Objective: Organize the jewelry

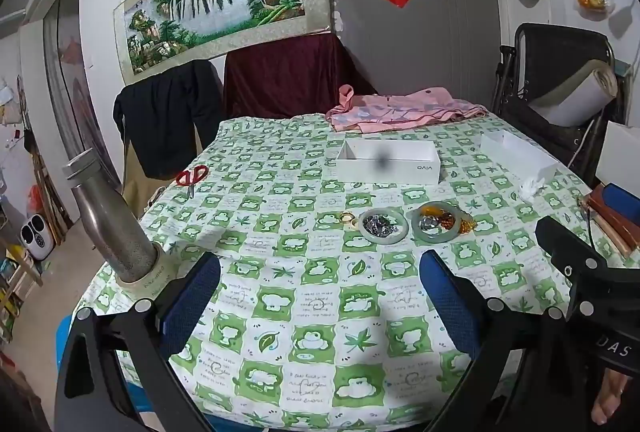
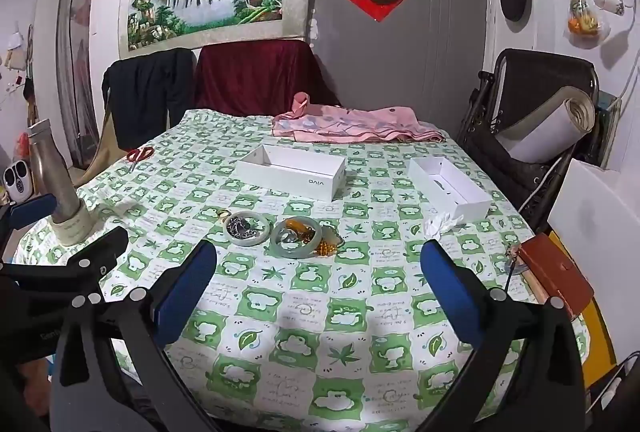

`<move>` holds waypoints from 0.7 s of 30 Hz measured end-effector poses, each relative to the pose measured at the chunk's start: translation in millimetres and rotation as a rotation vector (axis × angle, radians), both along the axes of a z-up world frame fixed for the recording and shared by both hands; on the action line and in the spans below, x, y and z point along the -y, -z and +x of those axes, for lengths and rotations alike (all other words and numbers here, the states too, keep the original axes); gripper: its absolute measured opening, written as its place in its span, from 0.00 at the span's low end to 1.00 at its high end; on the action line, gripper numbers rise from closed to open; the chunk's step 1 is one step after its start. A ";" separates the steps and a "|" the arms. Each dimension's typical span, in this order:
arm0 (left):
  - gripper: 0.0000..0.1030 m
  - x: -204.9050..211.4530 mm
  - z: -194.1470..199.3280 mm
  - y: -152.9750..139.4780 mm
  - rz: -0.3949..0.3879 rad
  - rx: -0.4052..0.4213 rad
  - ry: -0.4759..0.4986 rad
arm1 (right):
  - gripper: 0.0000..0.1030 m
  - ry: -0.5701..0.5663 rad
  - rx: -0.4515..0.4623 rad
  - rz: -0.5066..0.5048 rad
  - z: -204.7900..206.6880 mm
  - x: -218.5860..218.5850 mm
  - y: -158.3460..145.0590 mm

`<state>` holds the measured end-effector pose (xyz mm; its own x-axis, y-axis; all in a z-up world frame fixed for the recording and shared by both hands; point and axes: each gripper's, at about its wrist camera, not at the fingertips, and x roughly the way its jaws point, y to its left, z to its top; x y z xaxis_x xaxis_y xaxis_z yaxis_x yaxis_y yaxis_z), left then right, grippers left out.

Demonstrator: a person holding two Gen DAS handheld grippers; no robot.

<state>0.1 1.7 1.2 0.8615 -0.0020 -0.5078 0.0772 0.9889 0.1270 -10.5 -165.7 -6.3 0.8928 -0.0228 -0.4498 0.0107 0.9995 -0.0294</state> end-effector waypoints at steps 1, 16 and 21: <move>0.95 0.4 0.2 0.3 -0.001 0.001 -0.001 | 0.94 0.000 0.000 0.000 -0.3 -0.2 -0.1; 0.95 1.4 0.2 0.7 0.000 0.001 -0.002 | 0.94 0.001 -0.002 0.001 -2.2 0.0 -1.5; 0.95 1.3 0.1 0.7 0.000 0.001 -0.002 | 0.94 0.000 0.000 0.000 -3.1 0.2 -2.0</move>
